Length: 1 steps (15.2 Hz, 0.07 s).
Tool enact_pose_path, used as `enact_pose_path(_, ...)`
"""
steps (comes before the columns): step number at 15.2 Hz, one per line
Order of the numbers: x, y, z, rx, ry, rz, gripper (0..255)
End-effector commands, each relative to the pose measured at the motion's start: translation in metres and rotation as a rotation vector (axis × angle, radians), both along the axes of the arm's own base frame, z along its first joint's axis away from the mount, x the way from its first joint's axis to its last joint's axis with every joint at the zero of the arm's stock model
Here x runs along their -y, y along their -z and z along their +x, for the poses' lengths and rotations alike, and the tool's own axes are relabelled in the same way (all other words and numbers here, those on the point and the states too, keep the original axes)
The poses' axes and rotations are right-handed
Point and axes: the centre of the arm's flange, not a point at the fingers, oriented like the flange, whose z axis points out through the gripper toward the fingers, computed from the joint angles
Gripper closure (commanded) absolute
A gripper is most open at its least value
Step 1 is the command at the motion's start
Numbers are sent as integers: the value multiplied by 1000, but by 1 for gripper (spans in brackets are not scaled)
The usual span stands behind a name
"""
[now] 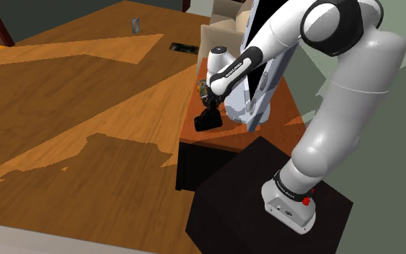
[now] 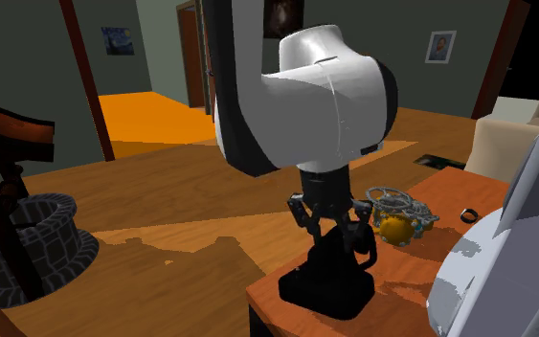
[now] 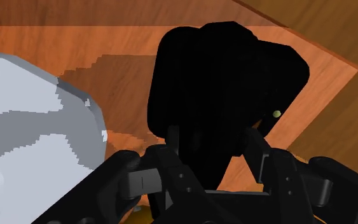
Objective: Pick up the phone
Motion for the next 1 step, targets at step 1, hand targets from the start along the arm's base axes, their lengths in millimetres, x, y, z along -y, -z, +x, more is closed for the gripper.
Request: enact_pose_path(1, 0, -5, 0, 2, 0, 0, 255)
